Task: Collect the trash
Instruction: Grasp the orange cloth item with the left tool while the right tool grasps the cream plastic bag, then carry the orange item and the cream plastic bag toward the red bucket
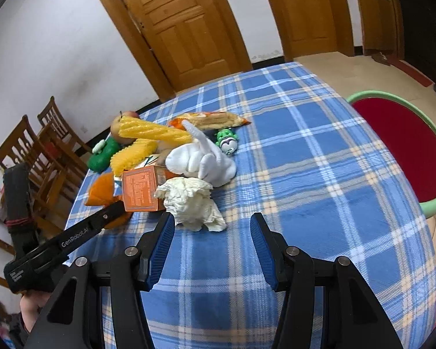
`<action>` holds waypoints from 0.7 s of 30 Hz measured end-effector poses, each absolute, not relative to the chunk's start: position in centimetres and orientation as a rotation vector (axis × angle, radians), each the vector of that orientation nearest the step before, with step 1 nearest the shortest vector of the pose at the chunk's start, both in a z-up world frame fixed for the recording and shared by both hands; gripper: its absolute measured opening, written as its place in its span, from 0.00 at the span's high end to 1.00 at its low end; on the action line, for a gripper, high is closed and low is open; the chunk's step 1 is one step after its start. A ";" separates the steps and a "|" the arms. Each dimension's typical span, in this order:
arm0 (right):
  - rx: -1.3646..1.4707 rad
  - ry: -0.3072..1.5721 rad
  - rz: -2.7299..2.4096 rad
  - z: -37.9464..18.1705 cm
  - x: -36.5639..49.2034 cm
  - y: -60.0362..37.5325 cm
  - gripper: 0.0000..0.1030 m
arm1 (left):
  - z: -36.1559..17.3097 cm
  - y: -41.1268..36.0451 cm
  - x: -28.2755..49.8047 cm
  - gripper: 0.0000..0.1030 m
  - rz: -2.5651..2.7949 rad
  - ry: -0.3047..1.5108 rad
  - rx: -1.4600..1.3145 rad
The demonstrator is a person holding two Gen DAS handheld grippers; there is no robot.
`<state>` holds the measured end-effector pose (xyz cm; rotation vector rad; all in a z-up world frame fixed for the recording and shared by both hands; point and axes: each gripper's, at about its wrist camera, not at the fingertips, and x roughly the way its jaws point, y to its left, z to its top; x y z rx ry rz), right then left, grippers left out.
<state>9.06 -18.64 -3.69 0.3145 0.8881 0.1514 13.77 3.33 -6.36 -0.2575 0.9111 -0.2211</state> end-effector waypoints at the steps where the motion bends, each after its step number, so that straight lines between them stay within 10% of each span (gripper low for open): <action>1: 0.314 0.892 0.152 -3.8 9.2 -18.5 0.46 | -6.3 3.4 13.7 0.81 -0.229 0.904 -0.272; 16: 0.350 0.933 0.217 -6.0 11.4 -17.1 0.48 | -4.3 4.5 12.6 0.81 -0.280 0.840 -0.315; 21: 0.369 0.946 0.241 -6.5 11.1 -17.1 0.83 | -3.7 4.1 12.0 0.81 -0.289 0.825 -0.301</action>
